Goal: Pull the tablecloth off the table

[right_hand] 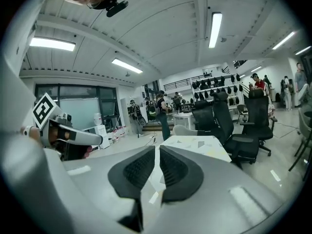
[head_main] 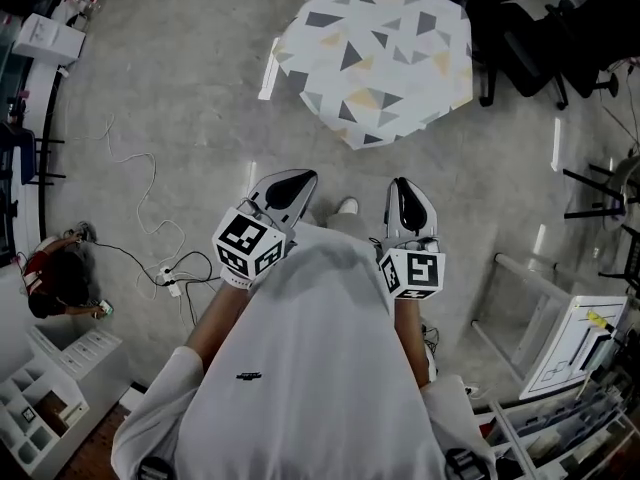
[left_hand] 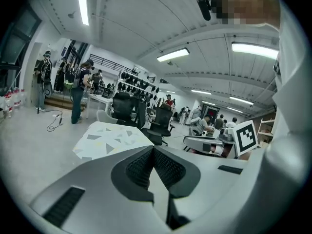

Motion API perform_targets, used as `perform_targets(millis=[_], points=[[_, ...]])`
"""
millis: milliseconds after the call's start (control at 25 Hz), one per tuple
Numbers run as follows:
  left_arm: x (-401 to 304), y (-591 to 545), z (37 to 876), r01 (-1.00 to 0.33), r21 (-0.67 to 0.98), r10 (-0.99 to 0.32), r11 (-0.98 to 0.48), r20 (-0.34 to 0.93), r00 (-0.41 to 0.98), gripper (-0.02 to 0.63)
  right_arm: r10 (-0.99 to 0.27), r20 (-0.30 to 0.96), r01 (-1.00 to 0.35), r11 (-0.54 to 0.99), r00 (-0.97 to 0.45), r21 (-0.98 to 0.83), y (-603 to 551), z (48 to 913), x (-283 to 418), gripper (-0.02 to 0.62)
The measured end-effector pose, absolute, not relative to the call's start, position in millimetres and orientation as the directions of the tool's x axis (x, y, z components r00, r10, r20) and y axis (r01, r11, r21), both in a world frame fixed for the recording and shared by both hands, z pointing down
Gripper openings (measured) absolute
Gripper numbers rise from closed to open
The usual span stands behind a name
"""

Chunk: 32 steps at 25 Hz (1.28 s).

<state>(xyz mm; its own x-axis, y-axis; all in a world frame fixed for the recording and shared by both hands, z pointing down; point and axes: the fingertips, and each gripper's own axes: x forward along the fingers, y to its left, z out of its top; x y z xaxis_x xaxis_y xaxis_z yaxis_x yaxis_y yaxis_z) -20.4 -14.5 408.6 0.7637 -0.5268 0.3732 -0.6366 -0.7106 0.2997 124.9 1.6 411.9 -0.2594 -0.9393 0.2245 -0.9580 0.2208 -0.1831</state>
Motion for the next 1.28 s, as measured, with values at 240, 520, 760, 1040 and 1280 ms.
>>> perform_targets(millis=[240,520,760,1040,1280], points=[[-20.0,-48.4,415.3,-0.605,0.353,-0.473,-0.714,0.393,0.788,0.005,-0.939,0.256,-0.96,0.176,-0.23,-0.217,-26.6,410.0,123.8,0.041],[-30.6,-74.4,435.3,-0.599,0.412,-0.443,-0.686,0.416,0.794,0.004,-0.93,0.3,-0.963,0.148,-0.213,-0.226,-48.0,424.9,119.2,0.053],[-35.3,-114.7,479.6,-0.634,0.456,-0.456,-0.625,0.445,0.771,0.005,-0.903,0.376,-0.955,0.104,-0.208,-0.277,-75.0,470.7,135.0,0.104],[-44.9,-164.7,548.0,-0.711,0.466,-0.509,-0.526,0.497,0.702,0.081,-0.887,0.432,-0.933,-0.002,-0.165,-0.361,-96.5,541.1,166.5,0.149],[-53.2,-199.5,602.6,-0.77,0.462,-0.539,-0.44,0.55,0.638,0.124,-0.853,0.511,-0.932,-0.097,-0.102,-0.348,-112.8,604.0,193.3,0.175]])
